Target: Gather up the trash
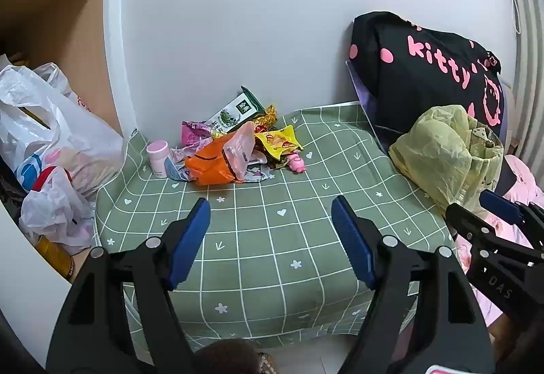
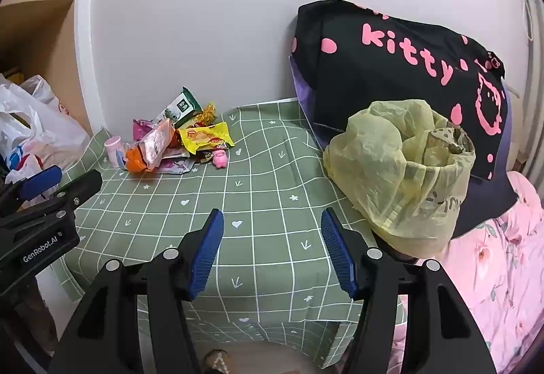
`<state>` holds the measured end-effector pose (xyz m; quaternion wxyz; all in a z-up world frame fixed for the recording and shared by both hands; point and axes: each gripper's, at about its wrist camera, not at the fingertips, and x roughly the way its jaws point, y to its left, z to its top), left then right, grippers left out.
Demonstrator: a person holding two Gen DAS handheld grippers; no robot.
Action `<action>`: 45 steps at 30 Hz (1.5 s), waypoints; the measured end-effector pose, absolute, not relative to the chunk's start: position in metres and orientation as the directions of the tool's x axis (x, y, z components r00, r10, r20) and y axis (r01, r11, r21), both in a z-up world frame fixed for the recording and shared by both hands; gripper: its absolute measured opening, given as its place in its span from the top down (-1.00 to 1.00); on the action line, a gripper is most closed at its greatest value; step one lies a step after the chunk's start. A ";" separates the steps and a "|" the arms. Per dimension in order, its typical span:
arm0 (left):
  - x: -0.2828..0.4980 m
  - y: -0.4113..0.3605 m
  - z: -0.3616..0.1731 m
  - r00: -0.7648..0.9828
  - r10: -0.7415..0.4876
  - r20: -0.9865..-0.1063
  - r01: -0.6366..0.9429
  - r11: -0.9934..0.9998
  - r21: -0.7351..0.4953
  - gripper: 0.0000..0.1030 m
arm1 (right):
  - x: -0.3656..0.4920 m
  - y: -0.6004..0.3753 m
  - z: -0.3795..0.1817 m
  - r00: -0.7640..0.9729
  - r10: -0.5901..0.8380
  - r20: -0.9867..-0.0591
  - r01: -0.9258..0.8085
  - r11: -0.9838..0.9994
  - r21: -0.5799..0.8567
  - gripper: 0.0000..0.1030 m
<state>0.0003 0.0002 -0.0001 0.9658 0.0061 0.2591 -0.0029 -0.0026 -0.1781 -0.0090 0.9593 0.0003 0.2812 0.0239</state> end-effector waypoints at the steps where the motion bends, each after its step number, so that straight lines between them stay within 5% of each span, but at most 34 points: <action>1: 0.000 0.000 0.000 0.866 -0.001 -0.501 0.009 1.000 0.013 -0.36 | -0.002 -0.180 -0.009 0.840 0.056 -0.540 -0.047 0.998 0.030 -0.09; 45: -0.003 -0.006 -0.002 0.868 -0.020 -0.496 0.028 1.000 0.008 -0.36 | -0.017 -0.185 0.001 0.866 0.006 -0.500 -0.005 1.000 0.004 -0.09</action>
